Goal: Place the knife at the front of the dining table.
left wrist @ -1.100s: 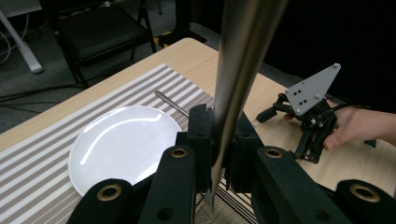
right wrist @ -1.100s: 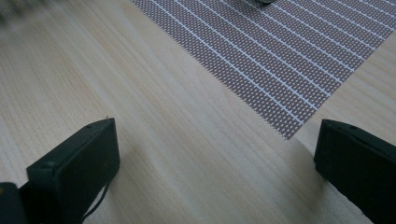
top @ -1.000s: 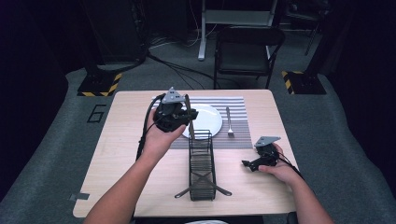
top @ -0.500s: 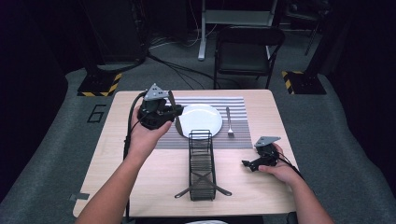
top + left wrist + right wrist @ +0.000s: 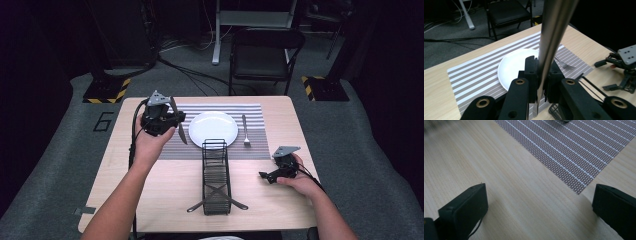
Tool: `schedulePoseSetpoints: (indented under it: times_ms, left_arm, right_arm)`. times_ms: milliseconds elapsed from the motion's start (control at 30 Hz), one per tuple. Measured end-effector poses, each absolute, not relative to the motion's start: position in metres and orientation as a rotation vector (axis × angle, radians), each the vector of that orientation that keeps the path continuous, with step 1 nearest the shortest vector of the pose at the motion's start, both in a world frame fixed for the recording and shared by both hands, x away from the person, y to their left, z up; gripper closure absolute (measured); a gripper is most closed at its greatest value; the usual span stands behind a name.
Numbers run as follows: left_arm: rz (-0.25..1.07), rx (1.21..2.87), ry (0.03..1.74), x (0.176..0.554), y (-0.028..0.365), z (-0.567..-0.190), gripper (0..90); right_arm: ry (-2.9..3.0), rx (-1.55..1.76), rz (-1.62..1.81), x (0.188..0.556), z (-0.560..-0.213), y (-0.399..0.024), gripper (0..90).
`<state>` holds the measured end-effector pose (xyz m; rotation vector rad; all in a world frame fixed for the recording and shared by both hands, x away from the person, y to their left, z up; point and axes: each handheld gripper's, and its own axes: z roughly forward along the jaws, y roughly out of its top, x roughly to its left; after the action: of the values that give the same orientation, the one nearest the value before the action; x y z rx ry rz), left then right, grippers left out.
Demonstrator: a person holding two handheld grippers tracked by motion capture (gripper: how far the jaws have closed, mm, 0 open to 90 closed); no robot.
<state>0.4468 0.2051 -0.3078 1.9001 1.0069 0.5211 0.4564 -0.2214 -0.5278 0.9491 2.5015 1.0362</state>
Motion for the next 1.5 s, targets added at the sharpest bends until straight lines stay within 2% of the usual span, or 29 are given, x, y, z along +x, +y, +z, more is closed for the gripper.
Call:
schedulePoseSetpoints:
  times_ms: [1000, 1500]
  left_arm:
    - [0.575, 1.887, 1.208, 0.480, 0.242, -0.376, 82.7]
    - [0.582, 1.882, 1.265, 0.497, 0.245, -0.400, 82.7]
  right_arm:
    - [2.501, 0.939, 1.036, 0.457, -0.528, -0.222, 0.0]
    - [2.502, 0.941, 1.036, 0.457, -0.528, -0.222, 0.0]
